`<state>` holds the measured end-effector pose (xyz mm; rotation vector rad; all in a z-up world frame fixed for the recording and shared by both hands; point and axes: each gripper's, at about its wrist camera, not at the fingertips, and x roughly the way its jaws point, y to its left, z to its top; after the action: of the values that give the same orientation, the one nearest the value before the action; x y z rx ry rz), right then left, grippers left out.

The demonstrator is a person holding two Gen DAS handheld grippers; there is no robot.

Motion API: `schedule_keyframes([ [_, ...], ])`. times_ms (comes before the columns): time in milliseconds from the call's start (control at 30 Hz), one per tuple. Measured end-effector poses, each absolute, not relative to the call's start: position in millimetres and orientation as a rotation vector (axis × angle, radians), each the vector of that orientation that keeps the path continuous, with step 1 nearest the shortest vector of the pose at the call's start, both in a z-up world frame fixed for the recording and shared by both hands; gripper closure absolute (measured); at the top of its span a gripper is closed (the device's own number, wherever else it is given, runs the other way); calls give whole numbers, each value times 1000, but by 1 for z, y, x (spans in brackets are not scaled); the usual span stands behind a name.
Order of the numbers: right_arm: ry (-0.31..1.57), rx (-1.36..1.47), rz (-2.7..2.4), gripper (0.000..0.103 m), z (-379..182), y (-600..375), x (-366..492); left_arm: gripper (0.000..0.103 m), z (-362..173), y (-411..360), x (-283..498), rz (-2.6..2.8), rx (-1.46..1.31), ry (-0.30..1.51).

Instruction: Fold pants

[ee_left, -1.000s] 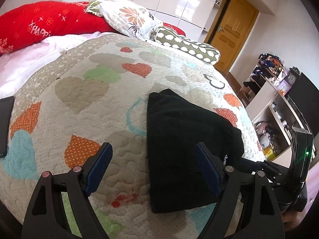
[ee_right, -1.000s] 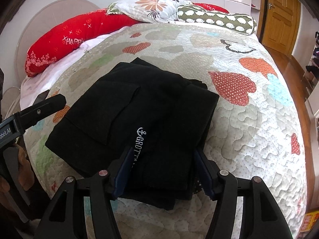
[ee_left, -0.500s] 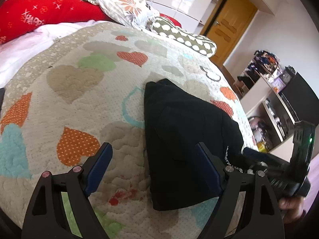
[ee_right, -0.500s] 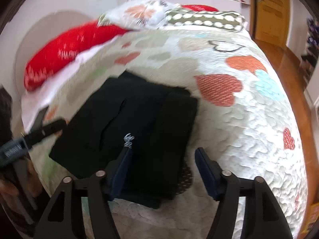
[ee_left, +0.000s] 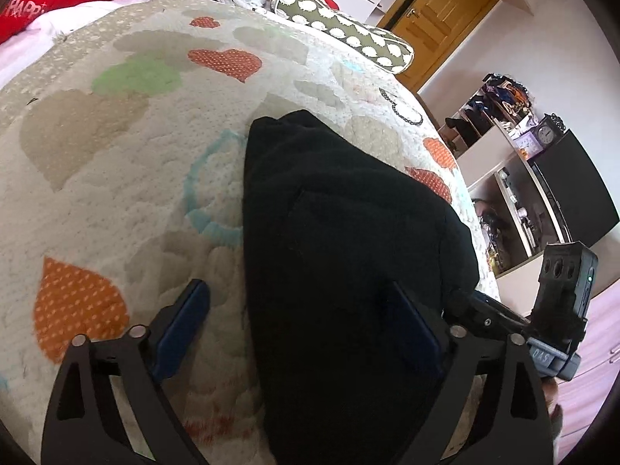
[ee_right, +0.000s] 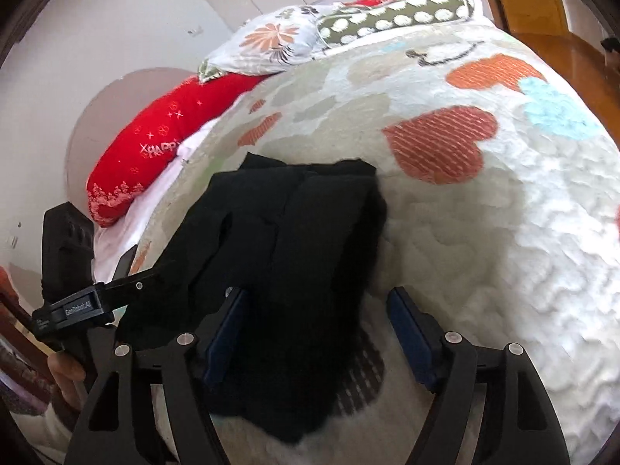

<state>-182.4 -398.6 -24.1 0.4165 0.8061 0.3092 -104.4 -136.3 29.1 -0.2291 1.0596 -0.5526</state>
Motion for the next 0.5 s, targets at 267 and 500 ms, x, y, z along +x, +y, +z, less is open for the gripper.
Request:
schedule_keyframes([
  [267,805,320,283,56,-15,-373,-168,30,31,-146,-104,-591,-200,1041],
  [500,760,197,238,71,10,-357,-182,63,51,-152,-109,-589,-142,991],
])
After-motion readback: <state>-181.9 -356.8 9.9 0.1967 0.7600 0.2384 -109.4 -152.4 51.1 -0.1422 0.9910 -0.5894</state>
